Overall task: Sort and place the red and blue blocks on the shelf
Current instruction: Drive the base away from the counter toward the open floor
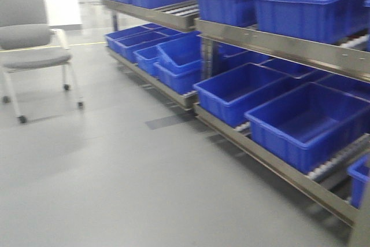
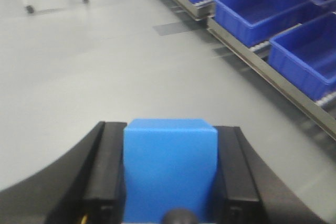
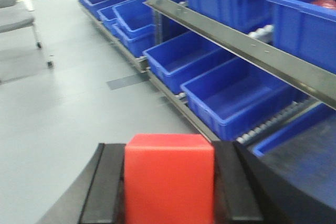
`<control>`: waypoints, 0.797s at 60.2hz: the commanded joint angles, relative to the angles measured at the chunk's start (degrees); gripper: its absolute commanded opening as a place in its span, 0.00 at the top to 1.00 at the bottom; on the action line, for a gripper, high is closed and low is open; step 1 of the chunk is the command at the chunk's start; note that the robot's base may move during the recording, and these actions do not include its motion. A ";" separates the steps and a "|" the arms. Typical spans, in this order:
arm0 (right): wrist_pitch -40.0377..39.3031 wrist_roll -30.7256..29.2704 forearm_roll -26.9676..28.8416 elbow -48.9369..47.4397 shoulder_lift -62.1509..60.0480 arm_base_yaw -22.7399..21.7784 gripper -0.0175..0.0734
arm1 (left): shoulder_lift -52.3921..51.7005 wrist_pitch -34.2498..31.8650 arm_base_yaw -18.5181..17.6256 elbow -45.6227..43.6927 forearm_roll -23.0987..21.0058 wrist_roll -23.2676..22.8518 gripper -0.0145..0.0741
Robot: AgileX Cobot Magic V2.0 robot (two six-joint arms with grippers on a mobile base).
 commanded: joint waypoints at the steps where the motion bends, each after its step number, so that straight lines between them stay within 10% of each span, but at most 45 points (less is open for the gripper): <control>1: -5.13 -0.28 -0.39 -1.63 0.21 -0.22 0.74 | 0.16 -4.87 -0.29 -1.76 -0.30 -0.01 0.69; 48: -5.13 -0.28 -0.39 -1.63 0.21 -0.22 0.74 | 0.16 -4.87 -0.29 -1.76 -0.30 -0.01 0.69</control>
